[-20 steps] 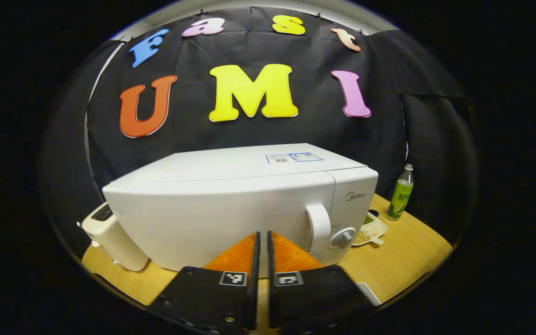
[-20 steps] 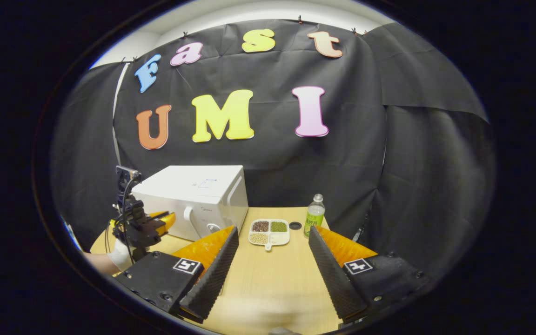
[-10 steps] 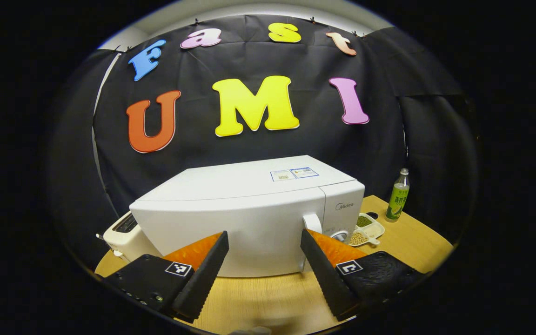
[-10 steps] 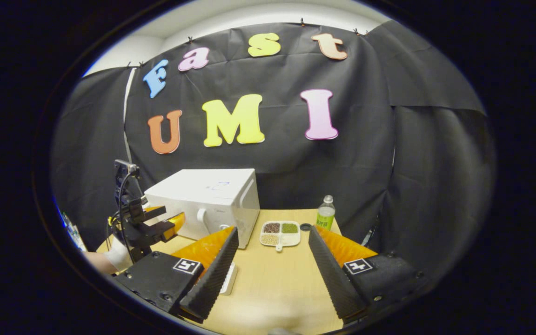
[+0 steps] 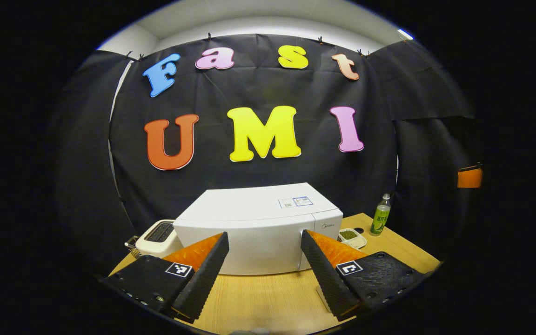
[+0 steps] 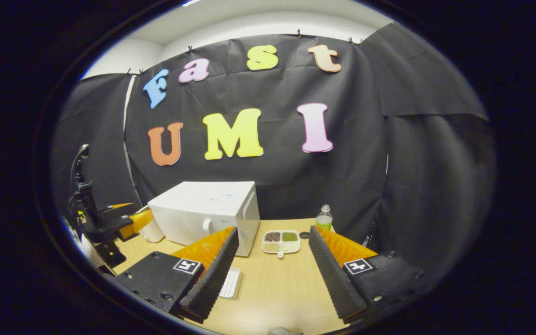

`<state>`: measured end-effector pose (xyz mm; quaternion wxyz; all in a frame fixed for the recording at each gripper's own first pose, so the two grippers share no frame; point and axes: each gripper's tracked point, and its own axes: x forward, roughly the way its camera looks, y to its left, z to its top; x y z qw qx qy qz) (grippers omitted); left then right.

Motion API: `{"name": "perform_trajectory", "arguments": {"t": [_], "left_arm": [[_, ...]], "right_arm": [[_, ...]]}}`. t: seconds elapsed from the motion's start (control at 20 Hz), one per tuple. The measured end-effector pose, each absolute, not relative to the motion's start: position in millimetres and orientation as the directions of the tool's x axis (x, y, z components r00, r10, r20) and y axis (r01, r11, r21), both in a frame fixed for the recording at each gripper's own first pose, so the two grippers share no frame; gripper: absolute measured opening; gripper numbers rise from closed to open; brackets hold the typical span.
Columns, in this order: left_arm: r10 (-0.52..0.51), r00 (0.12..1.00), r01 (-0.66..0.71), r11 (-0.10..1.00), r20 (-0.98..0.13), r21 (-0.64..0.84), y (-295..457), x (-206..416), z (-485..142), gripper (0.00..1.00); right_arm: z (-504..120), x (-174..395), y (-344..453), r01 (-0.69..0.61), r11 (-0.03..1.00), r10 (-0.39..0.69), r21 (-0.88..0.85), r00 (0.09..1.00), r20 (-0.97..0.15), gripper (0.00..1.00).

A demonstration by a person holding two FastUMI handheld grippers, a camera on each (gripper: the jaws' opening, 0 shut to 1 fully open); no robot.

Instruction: Open the microwave oven with the left hand, put the food in, and close the microwave oven.

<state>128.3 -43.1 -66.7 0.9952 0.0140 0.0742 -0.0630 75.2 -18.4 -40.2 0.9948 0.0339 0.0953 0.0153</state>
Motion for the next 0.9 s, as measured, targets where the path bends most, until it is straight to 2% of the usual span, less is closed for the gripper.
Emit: {"name": "perform_trajectory", "arguments": {"t": [0.3,0.35,0.5,0.55,0.6,0.75,0.8,0.9], "left_arm": [[-0.084,0.993,0.083,0.996,-0.085,-0.018,27,63,-24,0.96],[-0.075,0.994,0.073,0.997,-0.083,-0.025,38,53,-22,0.96],[-0.047,0.996,0.044,0.998,-0.082,-0.039,65,22,-19,0.97],[-0.042,0.996,0.039,0.998,-0.077,-0.043,72,13,-15,0.97],[-0.034,0.996,0.030,0.998,-0.078,-0.046,78,3,-16,0.96],[-0.025,0.997,0.021,0.998,-0.070,-0.054,84,-17,-13,0.98],[-0.025,0.997,0.021,0.998,-0.067,-0.054,86,-22,-11,0.98],[-0.025,0.998,0.023,0.998,-0.054,-0.052,87,-32,-6,0.98]], "right_arm": [[-13,46,12,0.001,0.999,0.004,0.039,0.993,-0.120,0.97],[-11,41,19,-0.001,0.999,0.005,0.040,0.994,-0.112,0.91],[-5,28,35,-0.008,0.999,0.011,0.033,0.996,-0.094,0.91],[-3,23,38,-0.006,0.999,0.008,0.033,0.996,-0.087,0.97],[-1,19,41,-0.006,0.999,0.009,0.034,0.996,-0.083,0.91],[3,5,49,-0.010,0.999,0.012,0.034,0.997,-0.070,0.91],[4,2,50,-0.009,1.000,0.011,0.030,0.998,-0.069,0.97],[6,-3,52,-0.012,0.999,0.014,0.033,0.998,-0.064,0.97]]}}
